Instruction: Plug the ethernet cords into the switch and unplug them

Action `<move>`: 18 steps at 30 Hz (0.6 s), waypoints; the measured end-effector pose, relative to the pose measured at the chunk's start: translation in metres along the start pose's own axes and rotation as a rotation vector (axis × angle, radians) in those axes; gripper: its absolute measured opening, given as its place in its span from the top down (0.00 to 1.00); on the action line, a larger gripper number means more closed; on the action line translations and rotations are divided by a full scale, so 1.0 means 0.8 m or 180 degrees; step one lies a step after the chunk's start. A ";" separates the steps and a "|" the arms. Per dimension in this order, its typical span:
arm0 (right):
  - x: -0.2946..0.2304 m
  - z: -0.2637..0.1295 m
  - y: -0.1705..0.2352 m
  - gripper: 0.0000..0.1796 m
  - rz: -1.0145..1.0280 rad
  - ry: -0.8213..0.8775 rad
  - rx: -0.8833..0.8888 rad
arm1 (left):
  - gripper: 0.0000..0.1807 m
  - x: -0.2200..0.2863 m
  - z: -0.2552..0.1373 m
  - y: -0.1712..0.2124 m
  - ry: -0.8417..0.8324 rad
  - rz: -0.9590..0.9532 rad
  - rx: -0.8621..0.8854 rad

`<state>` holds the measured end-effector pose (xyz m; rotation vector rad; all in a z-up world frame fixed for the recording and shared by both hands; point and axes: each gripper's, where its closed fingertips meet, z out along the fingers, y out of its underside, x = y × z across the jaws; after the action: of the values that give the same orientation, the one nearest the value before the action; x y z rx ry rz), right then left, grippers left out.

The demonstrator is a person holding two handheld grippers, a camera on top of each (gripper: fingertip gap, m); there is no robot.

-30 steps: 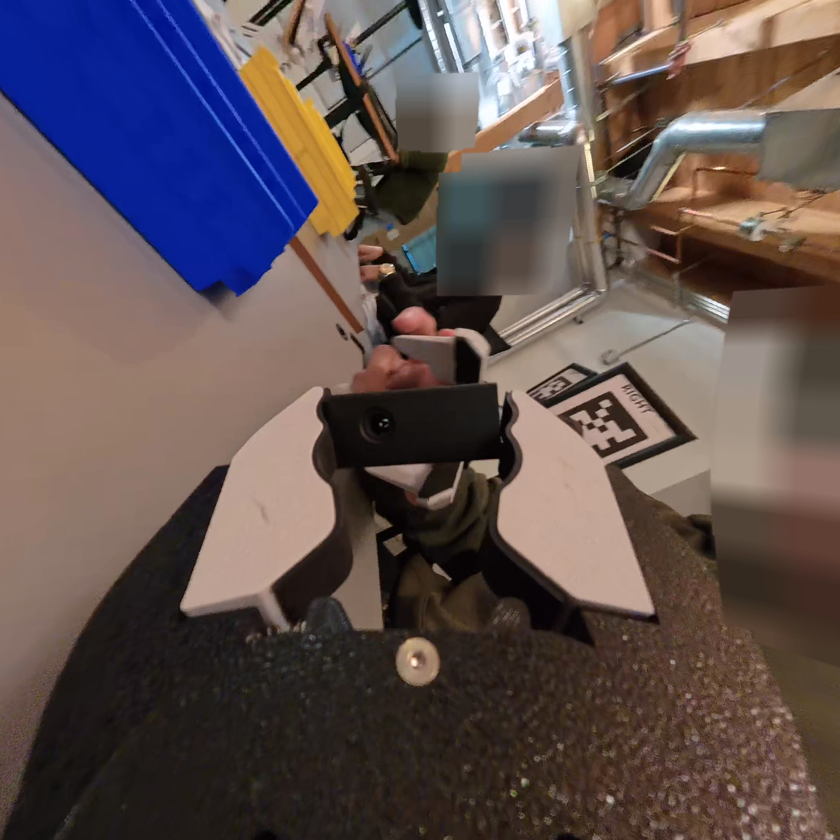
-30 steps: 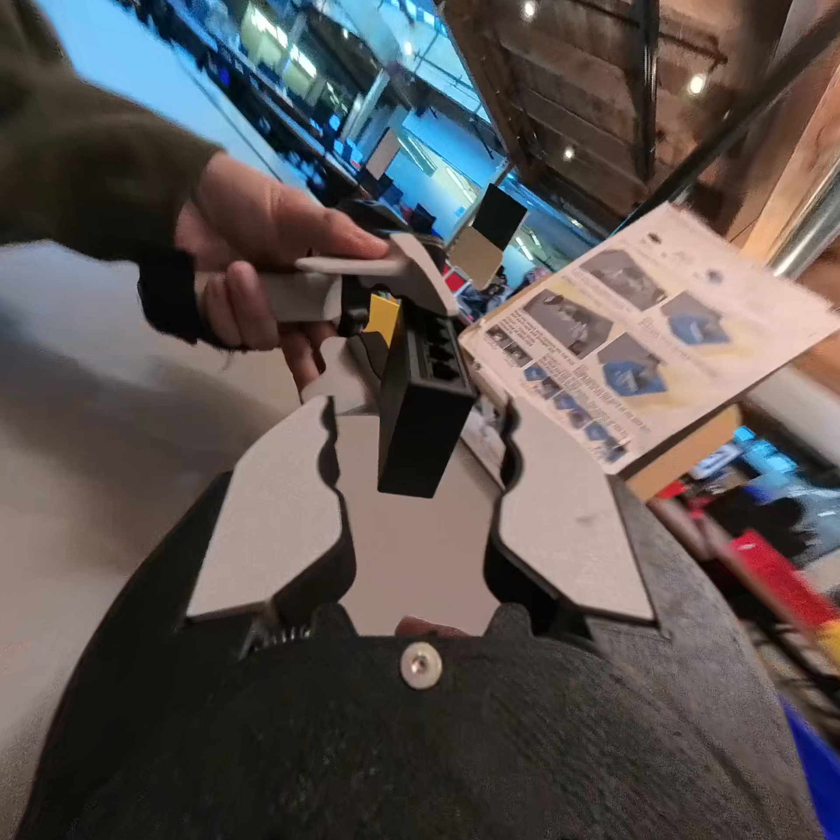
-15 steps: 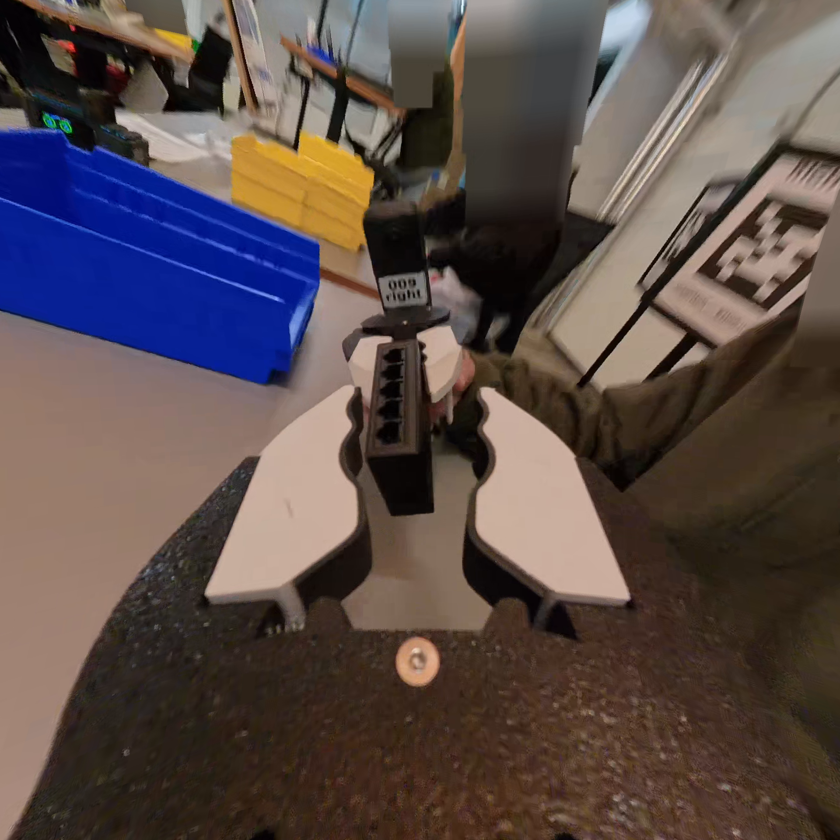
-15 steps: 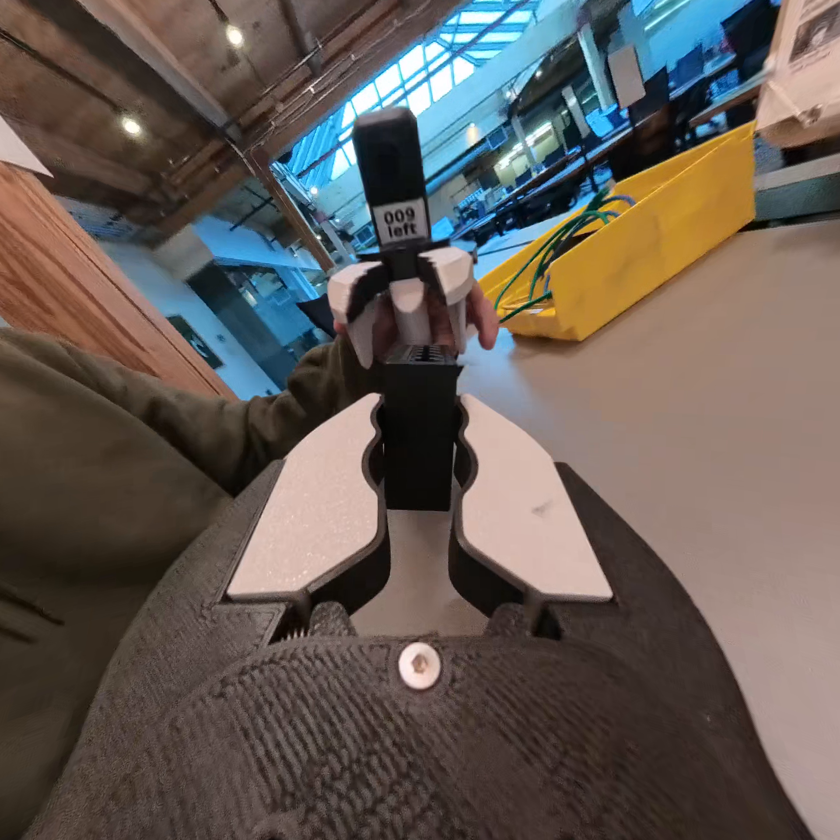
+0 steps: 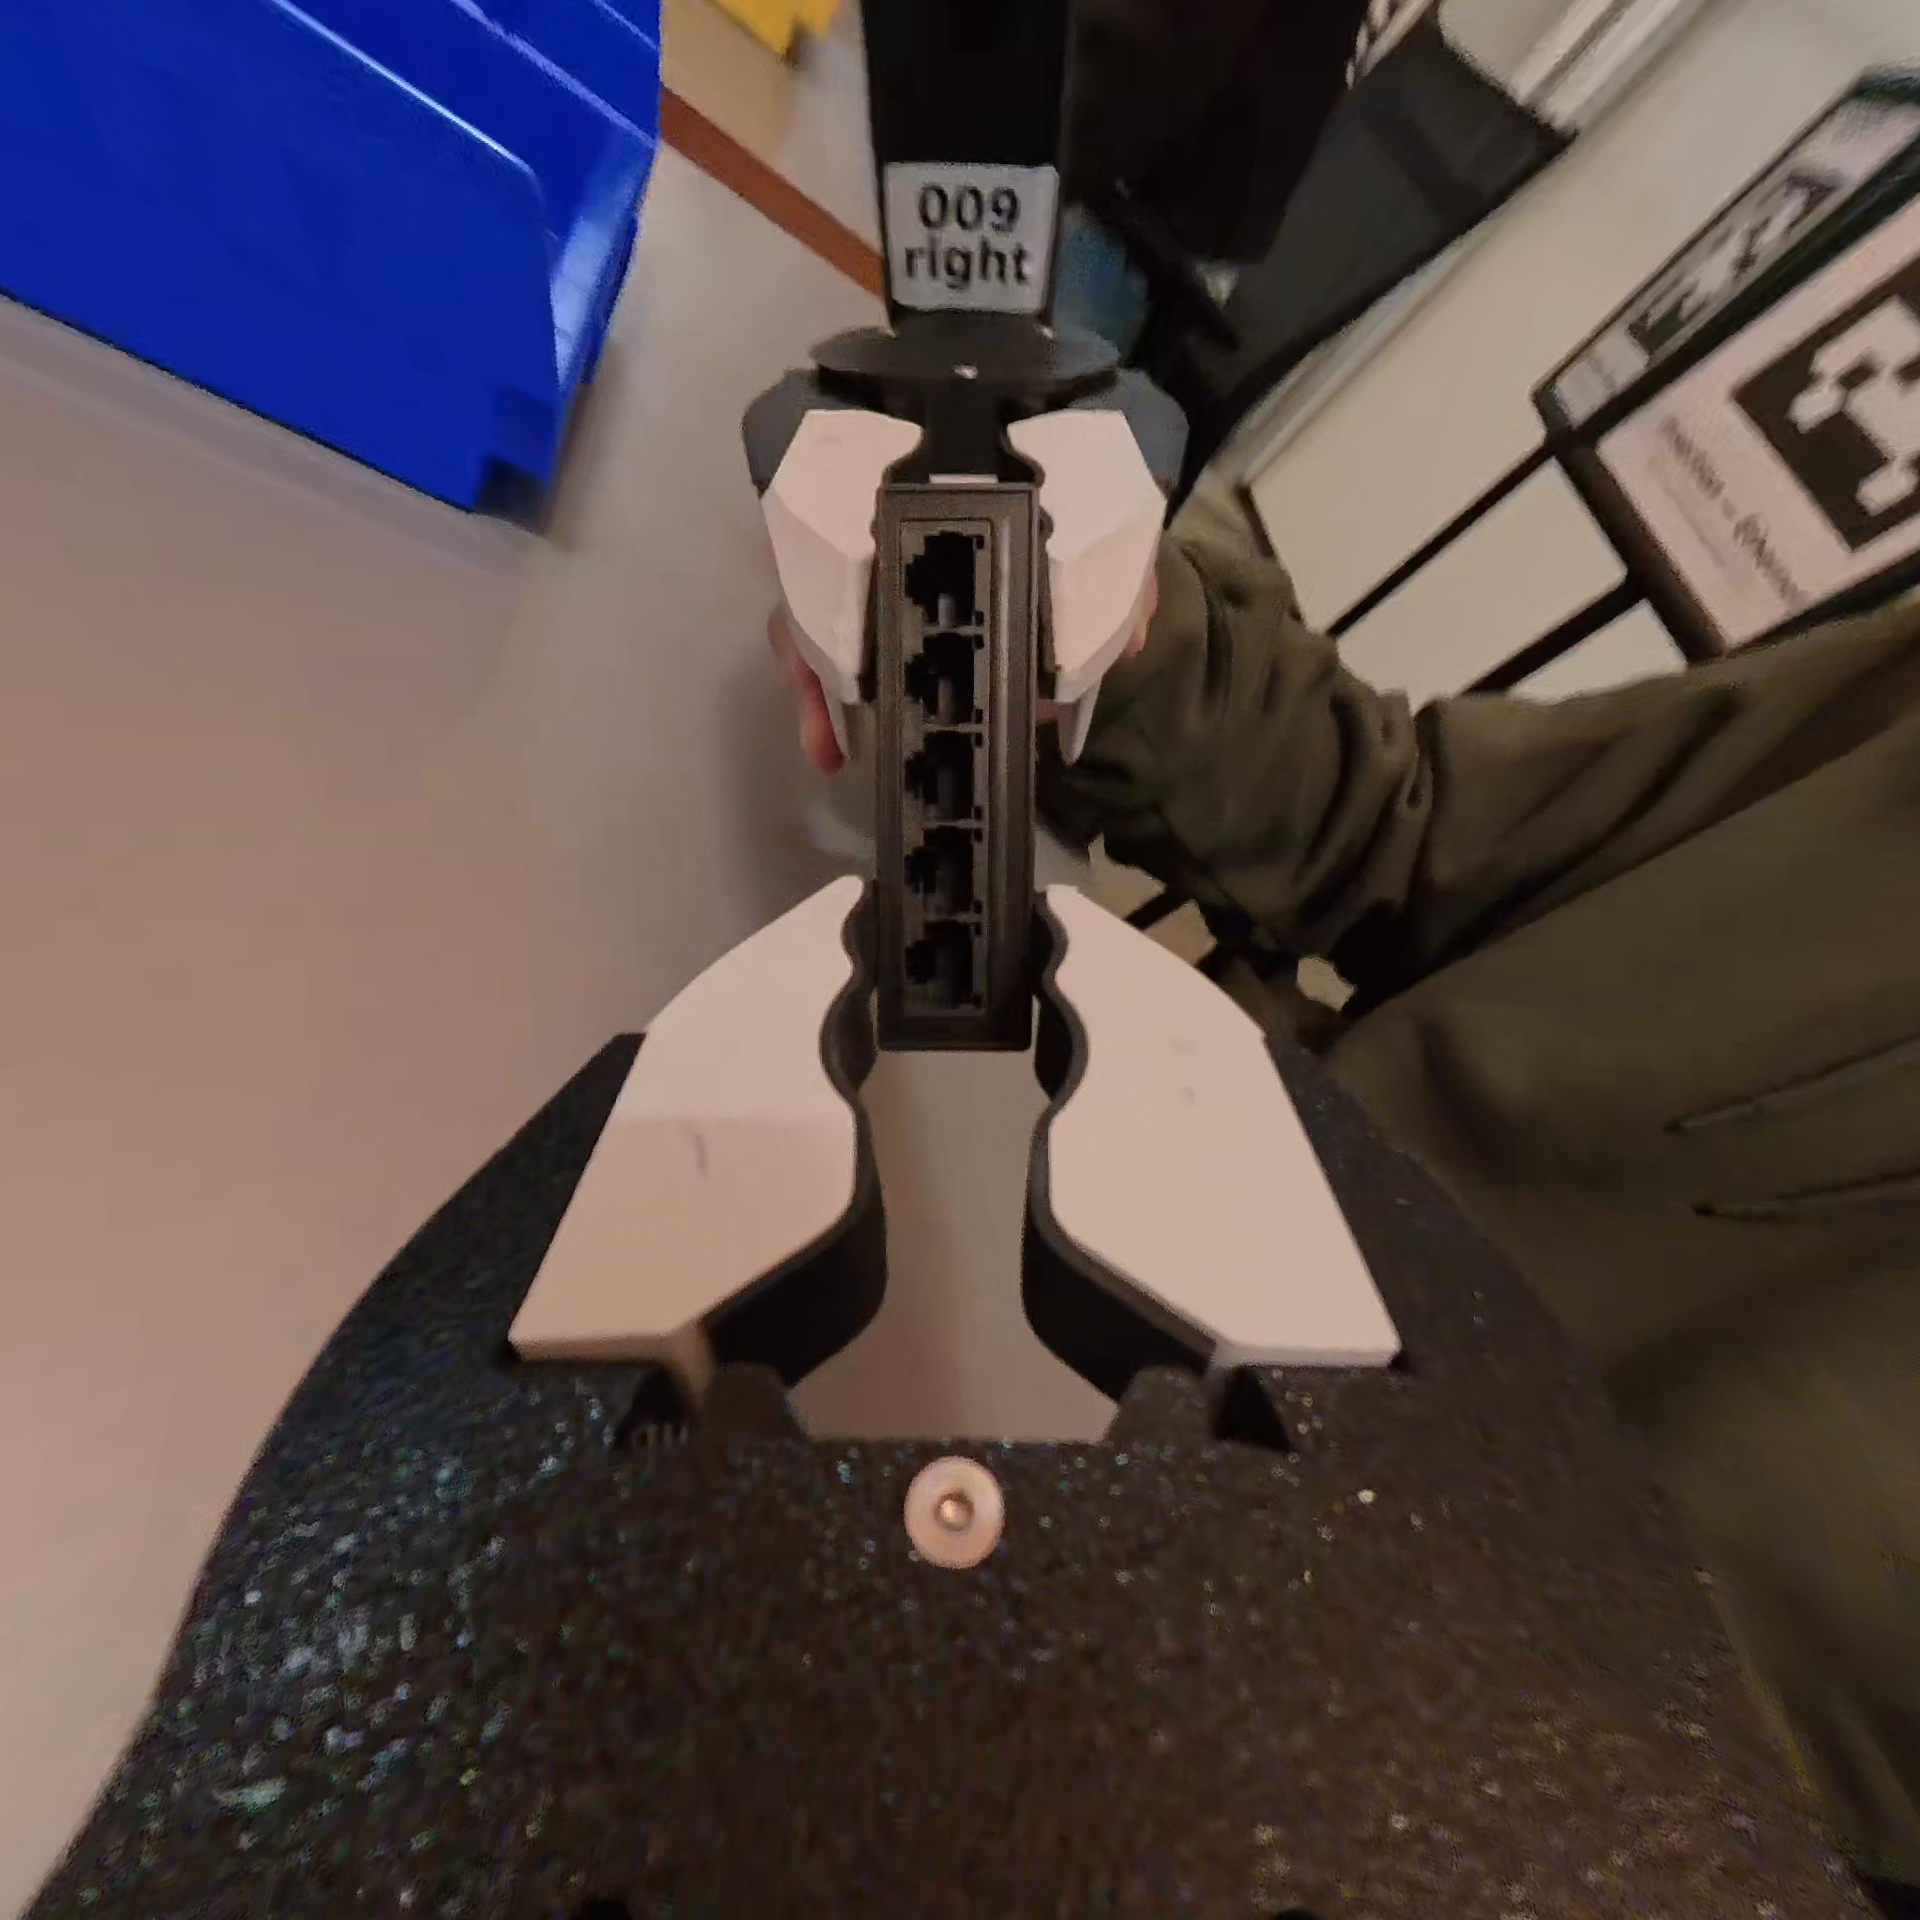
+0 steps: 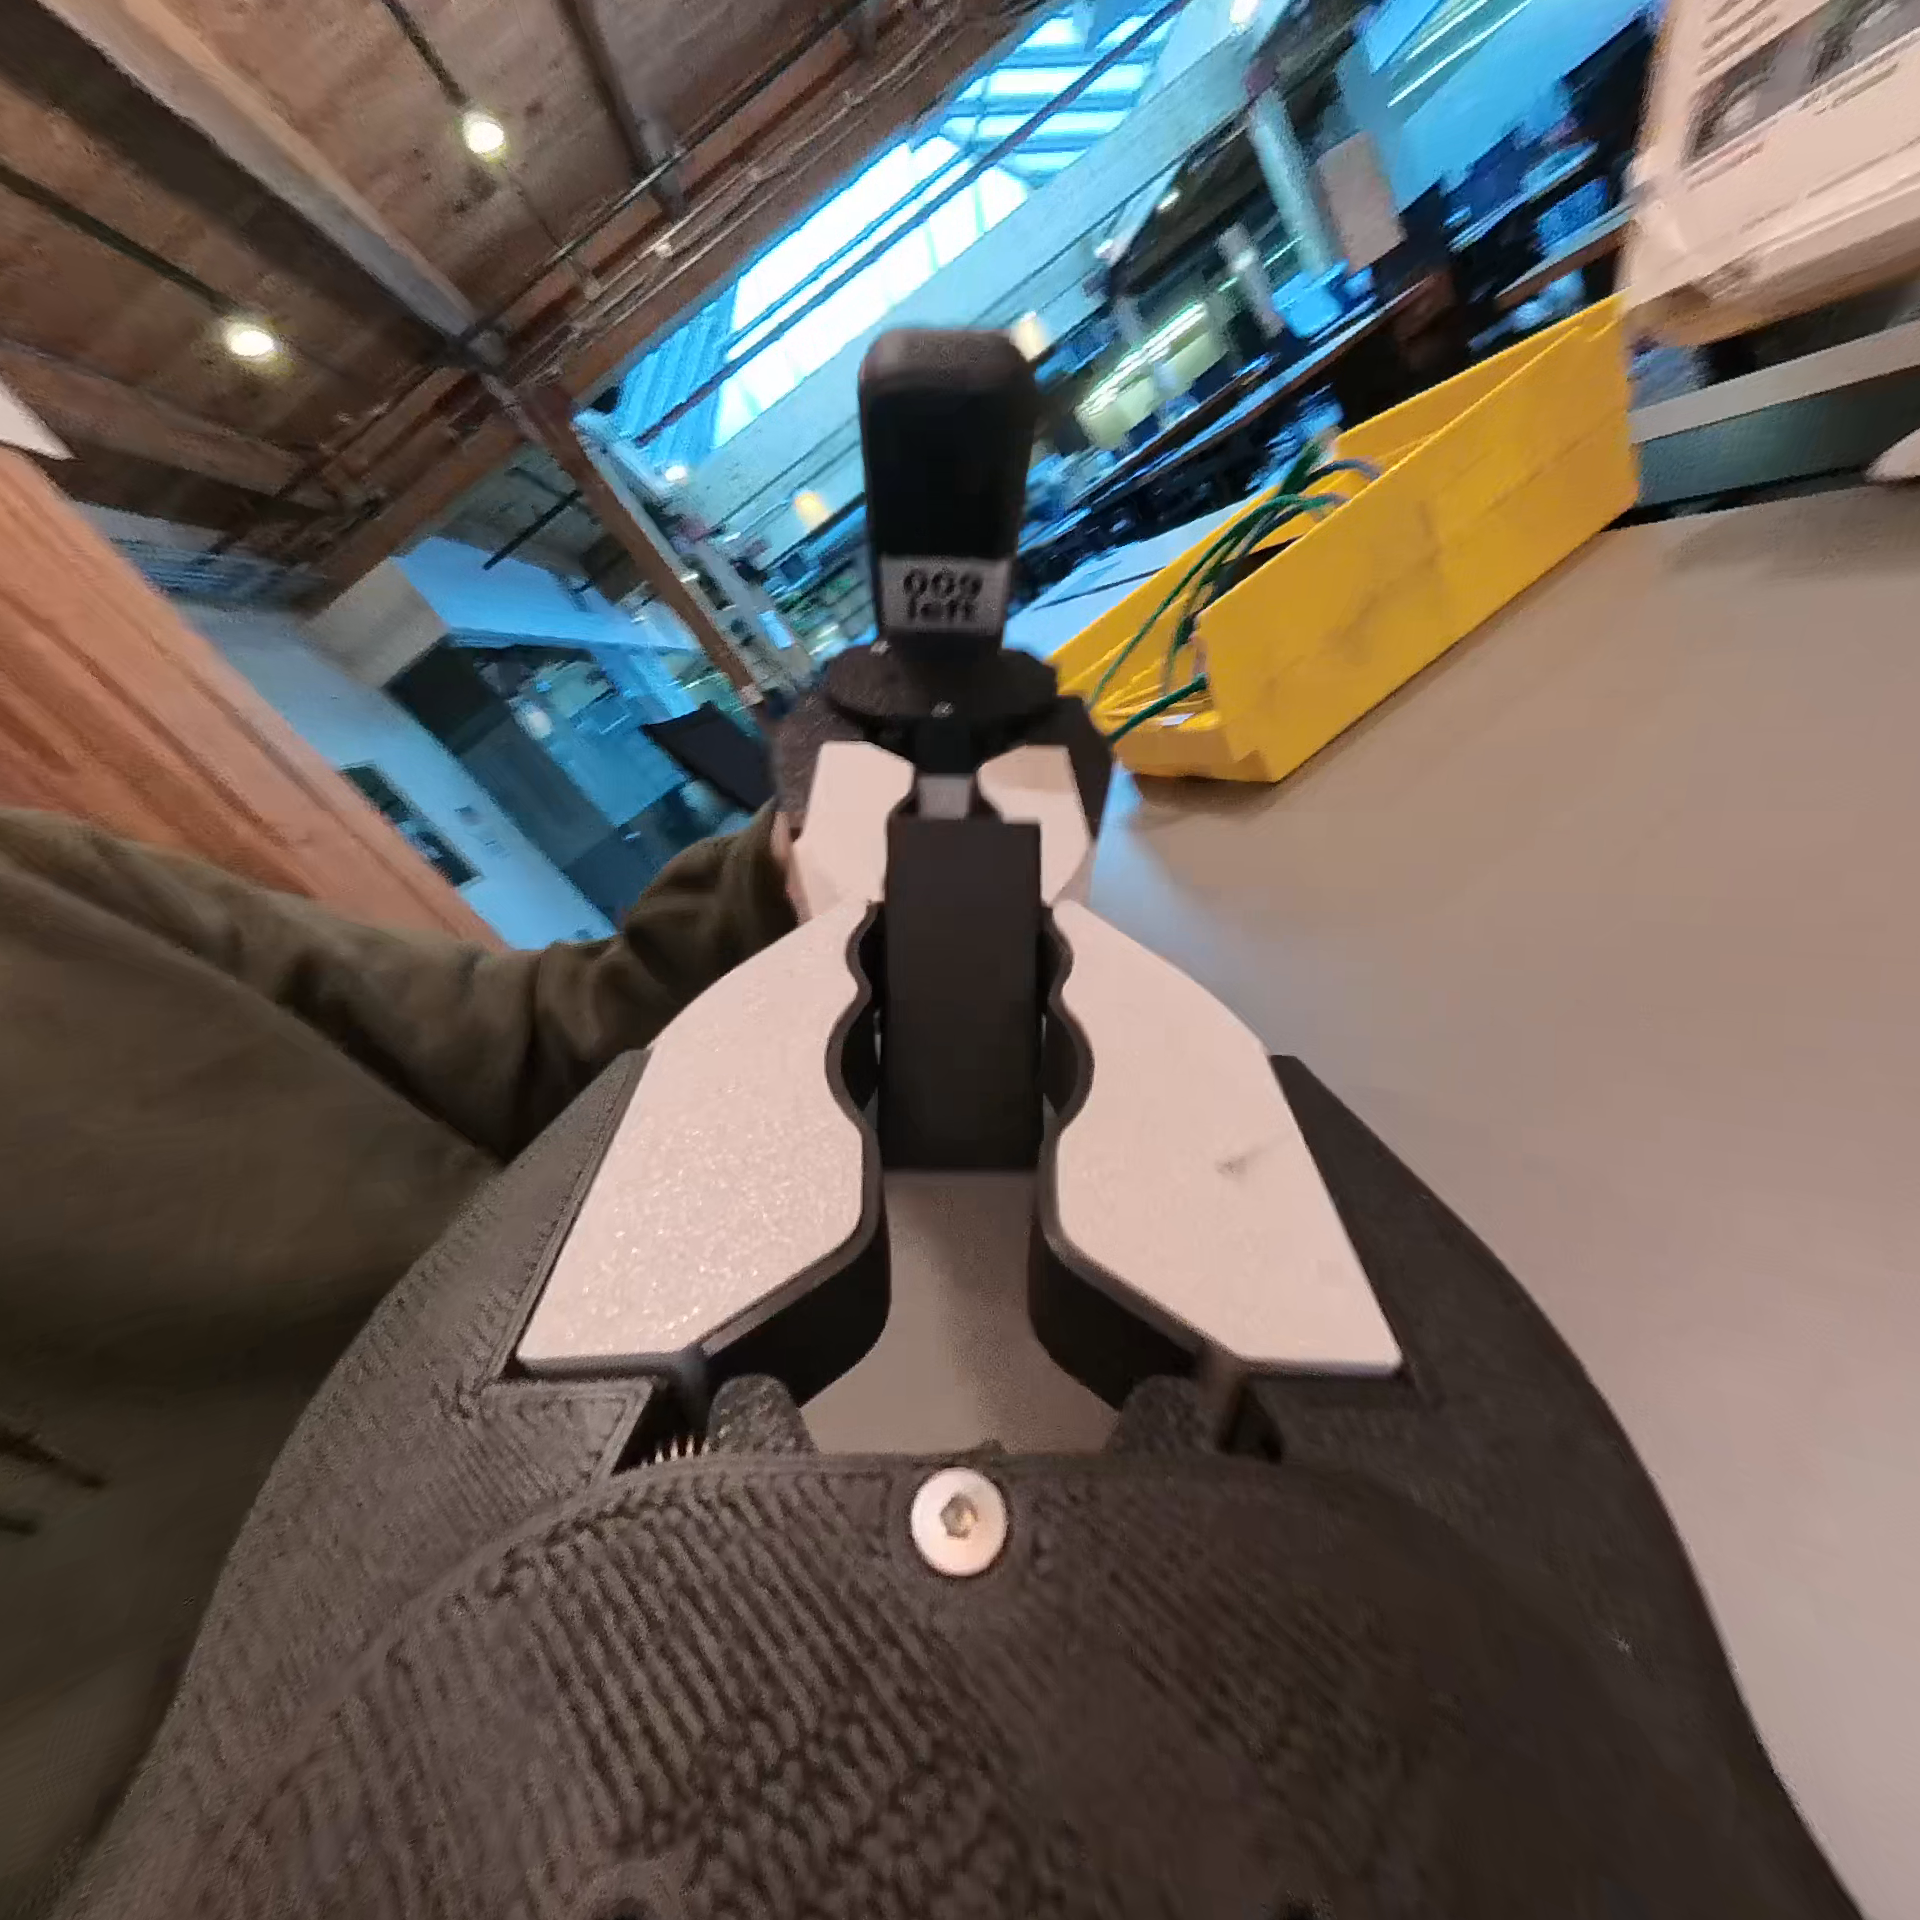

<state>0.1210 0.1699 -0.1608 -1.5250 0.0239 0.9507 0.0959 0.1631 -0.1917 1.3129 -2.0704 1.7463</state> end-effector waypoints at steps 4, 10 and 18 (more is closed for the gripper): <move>0.027 -0.013 -0.012 0.60 -0.0684 0.0727 0.0091 | 0.85 -0.022 -0.007 -0.009 0.0020 -0.0659 0.0574; 0.045 -0.006 -0.006 0.32 -0.2550 0.1831 -0.0288 | 0.85 -0.037 -0.029 -0.035 0.0132 -0.1266 0.1452; 0.030 0.012 -0.011 0.38 -0.3408 0.2032 -0.0199 | 0.85 -0.005 -0.005 -0.043 0.0595 -0.1543 0.1620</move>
<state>0.1363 0.1918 -0.1664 -1.5337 -0.3360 -0.3899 0.1201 0.1705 -0.1676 1.5283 -1.1134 2.1112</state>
